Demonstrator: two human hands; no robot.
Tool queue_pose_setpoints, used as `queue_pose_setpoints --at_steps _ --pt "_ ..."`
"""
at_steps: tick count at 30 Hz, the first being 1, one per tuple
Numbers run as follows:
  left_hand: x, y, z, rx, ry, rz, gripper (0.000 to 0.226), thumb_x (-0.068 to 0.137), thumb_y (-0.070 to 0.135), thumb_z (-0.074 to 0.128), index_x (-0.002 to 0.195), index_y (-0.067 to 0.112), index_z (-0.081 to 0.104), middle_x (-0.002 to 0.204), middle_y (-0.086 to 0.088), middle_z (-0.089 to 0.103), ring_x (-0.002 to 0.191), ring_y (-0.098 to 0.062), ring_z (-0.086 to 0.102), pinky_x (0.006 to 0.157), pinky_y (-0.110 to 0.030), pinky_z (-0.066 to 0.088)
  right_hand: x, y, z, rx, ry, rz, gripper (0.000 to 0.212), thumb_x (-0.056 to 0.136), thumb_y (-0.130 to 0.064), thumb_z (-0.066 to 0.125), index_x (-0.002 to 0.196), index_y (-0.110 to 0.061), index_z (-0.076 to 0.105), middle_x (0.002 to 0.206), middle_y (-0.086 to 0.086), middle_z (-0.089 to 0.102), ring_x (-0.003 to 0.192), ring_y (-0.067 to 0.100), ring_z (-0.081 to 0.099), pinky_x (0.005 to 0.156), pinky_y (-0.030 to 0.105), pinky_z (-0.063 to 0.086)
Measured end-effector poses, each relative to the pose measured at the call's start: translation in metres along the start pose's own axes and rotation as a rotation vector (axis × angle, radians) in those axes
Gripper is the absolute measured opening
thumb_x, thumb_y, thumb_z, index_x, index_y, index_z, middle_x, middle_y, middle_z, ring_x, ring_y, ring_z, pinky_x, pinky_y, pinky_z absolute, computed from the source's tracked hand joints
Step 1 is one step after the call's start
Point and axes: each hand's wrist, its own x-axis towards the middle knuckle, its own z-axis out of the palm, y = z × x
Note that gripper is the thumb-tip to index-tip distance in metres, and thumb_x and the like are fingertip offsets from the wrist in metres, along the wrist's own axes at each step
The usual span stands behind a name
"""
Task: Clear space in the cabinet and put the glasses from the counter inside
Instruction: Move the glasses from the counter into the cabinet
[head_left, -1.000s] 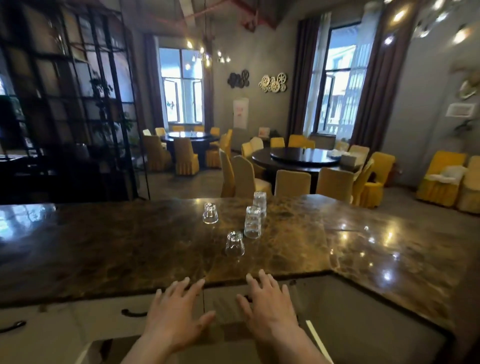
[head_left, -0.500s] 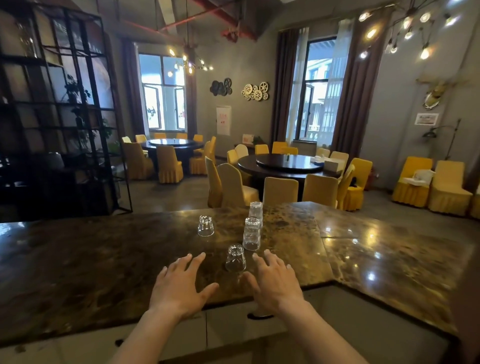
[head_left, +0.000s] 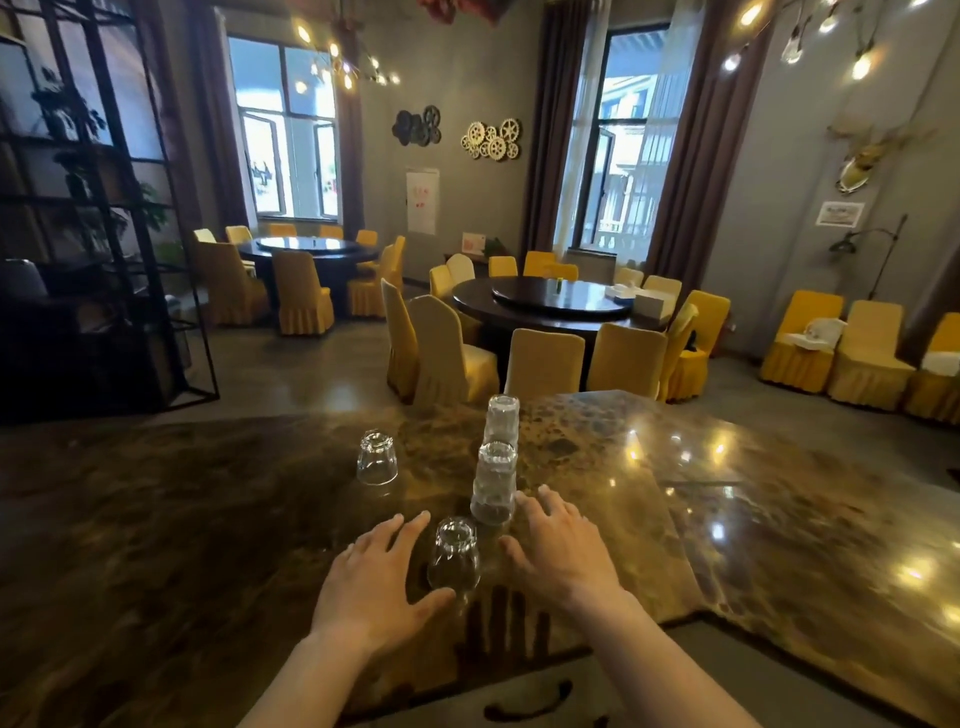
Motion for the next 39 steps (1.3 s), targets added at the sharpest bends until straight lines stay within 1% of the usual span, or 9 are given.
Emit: queue_pose_setpoints --at_steps 9,12,16,20,22,26,30,34,39 --pt "0.122 0.027 0.04 0.166 -0.325 0.053 0.117 0.065 0.065 0.075 0.146 0.058 -0.008 0.165 0.009 0.003 0.149 -0.021 0.017 0.119 -0.045 0.023 0.167 0.035 0.01 -0.188 -0.101 -0.356 0.102 0.081 -0.026 0.078 0.157 -0.031 0.01 0.168 0.01 0.005 0.154 0.031 0.003 0.123 0.052 0.018" --pt "0.146 0.029 0.043 0.256 -0.543 0.122 0.103 0.075 0.047 0.078 0.148 0.055 0.006 0.164 0.005 0.011 0.146 -0.026 0.026 0.114 -0.049 0.031 0.202 0.023 0.017 -0.338 -0.265 -0.517 0.108 0.082 -0.02 0.079 0.158 -0.035 0.003 0.168 0.01 -0.002 0.154 0.034 -0.004 0.12 0.059 0.019" --pt "0.165 0.028 0.038 0.343 -0.617 0.231 0.066 0.085 0.032 0.072 0.138 0.038 0.034 0.136 -0.004 0.05 0.122 -0.027 0.053 0.102 -0.047 0.043 0.223 -0.002 0.026 -0.594 -0.342 -0.595 0.061 0.09 -0.024 0.072 0.144 -0.025 0.044 0.145 0.012 0.044 0.135 0.034 0.038 0.102 0.053 0.044" --pt "0.164 0.001 0.021 0.109 -0.491 0.108 0.055 0.069 0.057 0.077 0.116 0.047 0.049 0.118 0.015 0.063 0.113 -0.008 0.059 0.096 -0.031 0.044 0.232 -0.008 0.022 -0.708 -0.286 -0.631 0.028 0.098 -0.019 0.06 0.125 -0.014 0.063 0.127 0.011 0.06 0.118 0.03 0.053 0.092 0.044 0.052" --pt "0.155 -0.028 0.011 -0.306 -0.331 -0.092 0.062 0.051 0.061 0.086 0.102 0.045 0.056 0.105 0.019 0.071 0.098 0.002 0.065 0.088 -0.023 0.048 0.238 -0.001 0.015 -0.59 -0.243 -0.605 0.026 0.095 -0.022 0.064 0.119 -0.013 0.067 0.122 0.01 0.065 0.115 0.03 0.059 0.093 0.043 0.051" --pt "0.149 -0.08 0.018 -0.996 -0.032 -0.216 0.085 0.039 0.04 0.101 0.104 0.012 0.054 0.104 -0.007 0.075 0.093 -0.021 0.074 0.075 -0.03 0.058 0.233 0.039 0.02 0.172 -0.051 -0.235 0.058 0.067 -0.053 0.084 0.112 -0.037 0.053 0.11 -0.014 0.062 0.1 0.005 0.062 0.08 0.019 0.05" --pt "0.163 -0.085 0.034 -1.006 0.079 -0.188 0.094 0.05 0.017 0.098 0.128 0.033 0.046 0.118 0.001 0.054 0.097 -0.017 0.072 0.071 -0.031 0.061 0.216 0.053 0.06 0.931 0.005 0.175 0.076 0.055 -0.042 0.095 0.111 -0.043 0.044 0.114 -0.013 0.059 0.1 0.003 0.062 0.073 0.016 0.052" --pt "0.171 -0.067 0.063 -0.966 0.148 -0.181 0.088 0.047 0.011 0.097 0.121 0.034 0.056 0.121 -0.002 0.046 0.105 -0.012 0.069 0.087 -0.033 0.058 0.21 0.058 0.093 0.99 0.031 0.188 0.082 0.044 -0.028 0.097 0.115 -0.035 0.058 0.112 -0.009 0.069 0.103 0.011 0.068 0.087 0.033 0.057" --pt "0.179 -0.049 0.089 -0.867 0.143 -0.185 0.093 0.038 0.027 0.097 0.117 0.039 0.05 0.12 0.008 0.044 0.105 -0.01 0.066 0.091 -0.03 0.055 0.211 0.063 0.108 0.93 0.092 0.189 0.076 0.042 -0.028 0.097 0.108 -0.036 0.06 0.109 -0.01 0.066 0.101 0.005 0.064 0.086 0.025 0.053"
